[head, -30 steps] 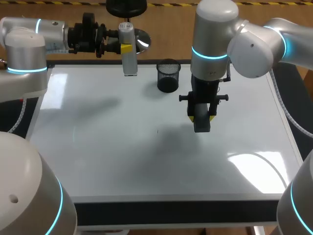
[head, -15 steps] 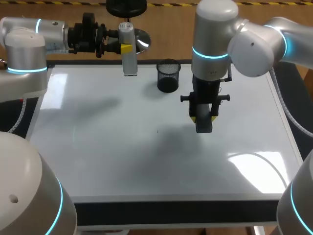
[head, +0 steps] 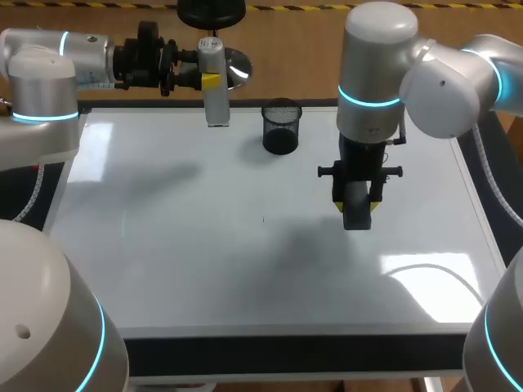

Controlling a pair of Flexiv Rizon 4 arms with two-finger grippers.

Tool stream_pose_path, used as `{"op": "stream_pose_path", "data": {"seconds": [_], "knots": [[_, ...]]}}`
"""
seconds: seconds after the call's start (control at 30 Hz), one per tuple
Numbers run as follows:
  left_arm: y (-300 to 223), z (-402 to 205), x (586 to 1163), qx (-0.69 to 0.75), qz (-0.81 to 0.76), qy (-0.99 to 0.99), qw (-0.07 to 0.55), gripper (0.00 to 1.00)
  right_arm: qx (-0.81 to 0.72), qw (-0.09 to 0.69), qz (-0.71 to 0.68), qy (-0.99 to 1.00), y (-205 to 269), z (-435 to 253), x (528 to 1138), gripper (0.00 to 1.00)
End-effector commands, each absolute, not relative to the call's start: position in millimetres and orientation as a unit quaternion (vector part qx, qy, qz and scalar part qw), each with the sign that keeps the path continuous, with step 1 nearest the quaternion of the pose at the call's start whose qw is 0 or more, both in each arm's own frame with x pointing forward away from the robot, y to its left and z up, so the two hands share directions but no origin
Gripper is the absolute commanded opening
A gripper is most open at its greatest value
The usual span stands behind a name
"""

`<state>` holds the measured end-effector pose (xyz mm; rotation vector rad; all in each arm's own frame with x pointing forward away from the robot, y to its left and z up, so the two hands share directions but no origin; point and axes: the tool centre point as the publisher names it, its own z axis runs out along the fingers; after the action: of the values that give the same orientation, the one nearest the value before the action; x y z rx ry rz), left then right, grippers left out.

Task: Pick up the inspection probe, press it on each red-marked spot on the whiteboard one by one, put down the probe, pick up the eraser, and wipe off all the red marks.

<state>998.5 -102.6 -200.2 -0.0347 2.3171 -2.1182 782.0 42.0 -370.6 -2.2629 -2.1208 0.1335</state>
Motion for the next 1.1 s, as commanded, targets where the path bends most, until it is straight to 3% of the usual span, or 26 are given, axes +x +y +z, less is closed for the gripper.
{"op": "stream_pose_path", "data": {"seconds": [0.03, 1.1], "knots": [[-102.9, -199.0, 999.4, -0.011, -0.674, 0.738, 0.0, 0.0, -0.73, 0.019, 0.024, -0.683, 23.5, -365.1, 767.2, 0.0], [-102.9, -199.0, 999.4, -0.011, -0.674, 0.738, 0.0, 0.0, -0.746, 0.029, 0.018, -0.665, -54.6, -397.9, 740.6, 0.0]]}}
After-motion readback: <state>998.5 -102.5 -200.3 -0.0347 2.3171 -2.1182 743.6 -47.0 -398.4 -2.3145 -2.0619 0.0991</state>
